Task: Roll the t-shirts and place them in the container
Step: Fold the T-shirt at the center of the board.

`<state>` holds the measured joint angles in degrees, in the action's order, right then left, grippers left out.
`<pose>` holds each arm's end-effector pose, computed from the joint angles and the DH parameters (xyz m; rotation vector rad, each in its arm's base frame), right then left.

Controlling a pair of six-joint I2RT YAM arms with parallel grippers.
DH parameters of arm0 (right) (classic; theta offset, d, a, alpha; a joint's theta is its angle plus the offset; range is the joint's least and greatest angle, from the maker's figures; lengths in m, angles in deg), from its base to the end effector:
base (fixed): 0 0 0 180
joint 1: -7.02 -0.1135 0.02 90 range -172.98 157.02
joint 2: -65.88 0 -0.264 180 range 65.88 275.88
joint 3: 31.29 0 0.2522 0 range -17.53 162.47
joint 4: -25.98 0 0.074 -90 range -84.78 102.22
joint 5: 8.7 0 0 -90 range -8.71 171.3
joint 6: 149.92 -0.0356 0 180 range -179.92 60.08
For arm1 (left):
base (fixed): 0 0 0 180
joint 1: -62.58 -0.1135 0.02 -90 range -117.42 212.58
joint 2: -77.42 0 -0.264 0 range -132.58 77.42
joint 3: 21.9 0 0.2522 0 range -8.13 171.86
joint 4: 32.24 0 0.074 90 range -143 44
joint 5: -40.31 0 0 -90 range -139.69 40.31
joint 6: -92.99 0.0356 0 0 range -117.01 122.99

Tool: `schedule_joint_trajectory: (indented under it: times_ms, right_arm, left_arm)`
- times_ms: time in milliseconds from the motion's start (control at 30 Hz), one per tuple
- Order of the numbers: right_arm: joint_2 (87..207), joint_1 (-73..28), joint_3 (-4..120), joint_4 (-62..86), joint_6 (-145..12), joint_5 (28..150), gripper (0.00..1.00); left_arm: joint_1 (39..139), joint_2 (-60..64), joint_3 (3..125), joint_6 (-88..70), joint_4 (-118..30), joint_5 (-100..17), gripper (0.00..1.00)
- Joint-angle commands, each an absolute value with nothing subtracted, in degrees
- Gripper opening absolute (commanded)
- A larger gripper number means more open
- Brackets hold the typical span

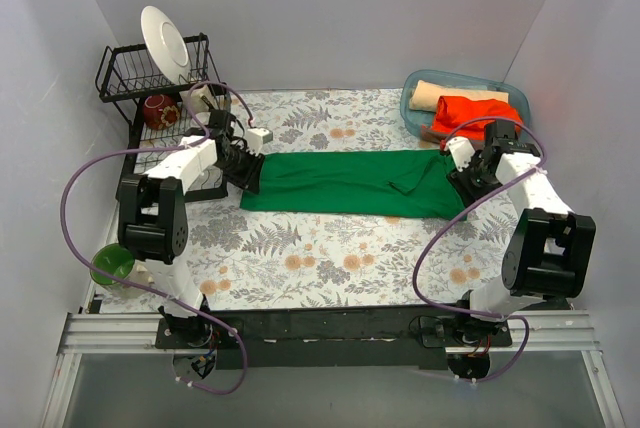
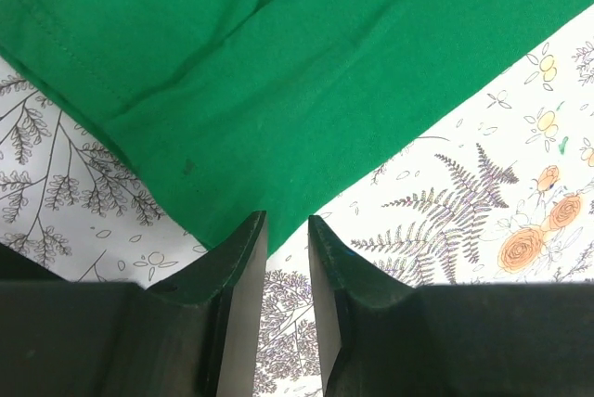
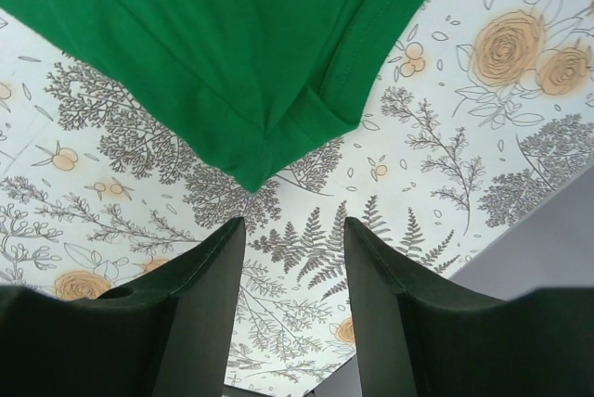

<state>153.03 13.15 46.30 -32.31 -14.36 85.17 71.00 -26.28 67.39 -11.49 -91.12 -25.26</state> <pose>0.2954 -0.0293 0.2339 -0.9485 2.5927 -0.1516 0.3514 -0.0669 0.2053 -0.0604 2.8632 -0.6908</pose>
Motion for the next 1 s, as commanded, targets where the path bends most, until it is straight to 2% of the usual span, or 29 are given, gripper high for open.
schedule_joint_trajectory:
  times_ms: [0,400,467,667,800,933,967]
  right_arm:
    - [153.94,14.32,45.4,-35.15,-11.58,88.94,0.55]
    - [160.8,15.64,45.84,-34.98,-8.86,94.04,0.55]
    - [162.2,15.72,46.01,-34.89,-8.15,94.21,0.52]
    - [166.86,16.78,48.83,-37.79,-6.13,95.97,0.3]
    - [167.48,18.71,49.97,-37.96,-3.85,94.13,0.23]
    - [169.15,21.25,51.64,-39.63,0.54,93.07,0.1]
    - [169.33,21.52,52.25,-40.68,1.33,93.07,0.1]
  left_arm:
    - [71.28,-26.46,65.79,-10.19,-90.12,-26.4,0.23]
    - [71.46,-29.01,64.2,-9.23,-88.98,-30.09,0.22]
    - [71.54,-29.45,64.37,-8.87,-88.98,-30.35,0.22]
    - [71.54,-29.9,64.81,-7.47,-89.59,-32.37,0.22]
    - [71.54,-28.85,63.76,-5.63,-89.77,-33.78,0.22]
    - [71.46,-28.14,61.75,-3.25,-90.38,-34.31,0.21]
    - [71.54,-27.88,61.39,-2.9,-90.56,-34.48,0.21]
